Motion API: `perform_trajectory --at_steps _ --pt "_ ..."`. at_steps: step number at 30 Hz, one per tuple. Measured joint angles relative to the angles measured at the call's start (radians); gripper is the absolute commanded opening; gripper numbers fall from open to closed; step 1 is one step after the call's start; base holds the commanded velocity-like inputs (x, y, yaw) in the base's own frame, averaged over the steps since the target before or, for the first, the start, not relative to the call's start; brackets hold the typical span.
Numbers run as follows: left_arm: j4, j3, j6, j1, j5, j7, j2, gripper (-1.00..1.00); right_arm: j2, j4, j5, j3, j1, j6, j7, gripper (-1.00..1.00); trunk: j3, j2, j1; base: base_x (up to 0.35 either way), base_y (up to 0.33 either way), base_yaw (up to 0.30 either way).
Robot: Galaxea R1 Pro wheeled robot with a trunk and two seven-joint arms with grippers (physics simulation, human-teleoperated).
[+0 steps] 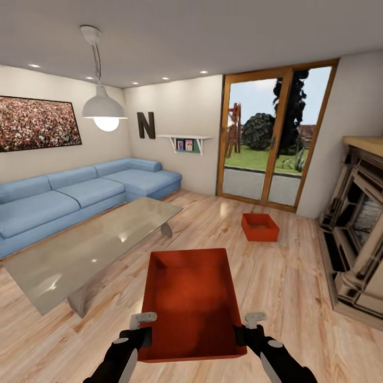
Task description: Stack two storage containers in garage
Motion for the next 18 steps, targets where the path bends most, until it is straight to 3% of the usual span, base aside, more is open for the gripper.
perform_trajectory --at_steps 4,18 --pt "0.0 0.0 0.0 0.001 0.001 0.0 0.0 -1.0 0.0 0.0 0.0 0.0 0.001 0.0 0.0 -1.0 0.018 0.028 -0.015 0.0 0.0 0.188" --pt "0.0 -0.001 0.0 0.0 0.005 0.002 0.001 -1.0 0.001 0.0 -0.001 0.001 0.0 0.0 -0.002 -1.0 0.036 0.028 -0.015 0.0 0.0 0.198"
